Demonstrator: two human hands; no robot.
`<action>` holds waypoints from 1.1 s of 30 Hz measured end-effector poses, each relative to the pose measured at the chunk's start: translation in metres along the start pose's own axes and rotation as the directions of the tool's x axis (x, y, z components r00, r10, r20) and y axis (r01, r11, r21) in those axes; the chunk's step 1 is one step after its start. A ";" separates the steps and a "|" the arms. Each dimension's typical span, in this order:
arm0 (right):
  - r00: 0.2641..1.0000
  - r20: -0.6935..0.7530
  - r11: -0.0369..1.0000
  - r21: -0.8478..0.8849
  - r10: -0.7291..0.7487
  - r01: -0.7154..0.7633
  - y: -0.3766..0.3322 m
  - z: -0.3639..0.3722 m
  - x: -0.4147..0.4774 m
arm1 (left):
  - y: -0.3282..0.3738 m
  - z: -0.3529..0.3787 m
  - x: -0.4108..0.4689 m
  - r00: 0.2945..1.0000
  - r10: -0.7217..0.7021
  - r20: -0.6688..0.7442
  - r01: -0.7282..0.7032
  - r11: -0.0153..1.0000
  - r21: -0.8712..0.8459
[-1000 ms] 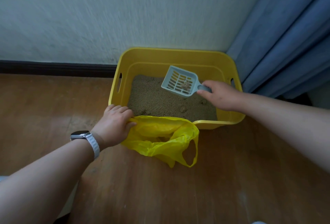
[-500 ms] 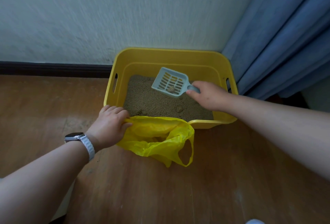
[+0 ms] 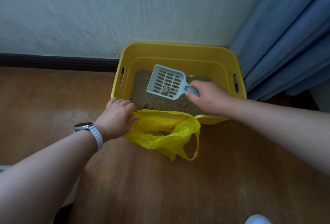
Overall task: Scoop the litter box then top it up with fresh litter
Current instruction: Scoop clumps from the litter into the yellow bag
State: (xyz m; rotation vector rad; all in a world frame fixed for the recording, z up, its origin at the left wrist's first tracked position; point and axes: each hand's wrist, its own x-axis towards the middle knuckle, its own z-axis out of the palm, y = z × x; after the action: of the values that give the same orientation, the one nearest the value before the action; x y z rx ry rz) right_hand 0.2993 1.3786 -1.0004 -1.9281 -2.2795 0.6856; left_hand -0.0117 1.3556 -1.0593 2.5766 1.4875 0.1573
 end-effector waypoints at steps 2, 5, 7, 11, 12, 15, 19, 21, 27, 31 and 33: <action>0.998 -0.030 0.997 -0.047 -0.057 0.056 -0.003 0.002 -0.006 | 0.000 -0.001 0.000 1.000 -0.003 0.017 0.004 1.000 -0.002; 0.980 -0.049 0.973 -0.140 -0.193 0.185 -0.004 0.006 -0.015 | 0.001 -0.002 0.000 0.999 -0.014 0.050 0.014 1.000 0.000; 0.957 -0.037 0.939 -0.208 -0.288 0.275 -0.001 0.011 -0.019 | 0.002 -0.004 0.001 0.998 -0.014 0.066 0.015 1.000 -0.007; 0.853 -0.044 0.814 -0.328 -0.520 0.479 0.005 0.020 -0.022 | 0.001 -0.005 0.002 0.998 -0.002 0.058 0.003 1.000 -0.009; 0.823 -0.051 0.778 -0.365 -0.565 0.512 0.004 0.021 -0.022 | 0.001 -0.004 0.002 0.999 0.005 0.046 -0.005 1.000 -0.008; 0.786 -0.069 0.735 -0.414 -0.614 0.538 0.001 0.023 -0.022 | 0.001 -0.005 0.002 1.000 0.016 0.027 -0.015 1.000 -0.015; 0.763 -0.076 0.697 -0.472 -0.642 0.540 0.001 0.026 -0.023 | 0.002 -0.006 0.003 0.998 0.005 0.059 -0.004 1.000 -0.019; 0.759 -0.086 0.693 -0.483 -0.646 0.535 0.002 0.027 -0.023 | 0.000 -0.004 0.002 0.999 0.006 0.044 -0.006 1.000 -0.013; 0.764 -0.100 0.712 -0.456 -0.638 0.535 0.003 0.026 -0.027 | -0.002 -0.001 0.003 1.000 0.026 0.014 -0.026 1.000 -0.013; 0.813 -0.112 0.774 -0.402 -0.572 0.489 0.004 0.027 -0.027 | -0.002 -0.001 0.002 0.999 0.037 0.000 -0.037 0.999 0.004; 0.833 -0.107 0.799 -0.374 -0.543 0.472 0.006 0.026 -0.027 | -0.001 -0.002 0.002 0.999 0.041 0.010 -0.042 0.999 0.026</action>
State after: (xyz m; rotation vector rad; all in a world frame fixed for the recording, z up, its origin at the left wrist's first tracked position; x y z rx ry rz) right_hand 0.3013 1.3463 -1.0202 -1.2725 -2.7200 0.0279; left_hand -0.0121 1.3579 -1.0576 2.6262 1.4432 0.1307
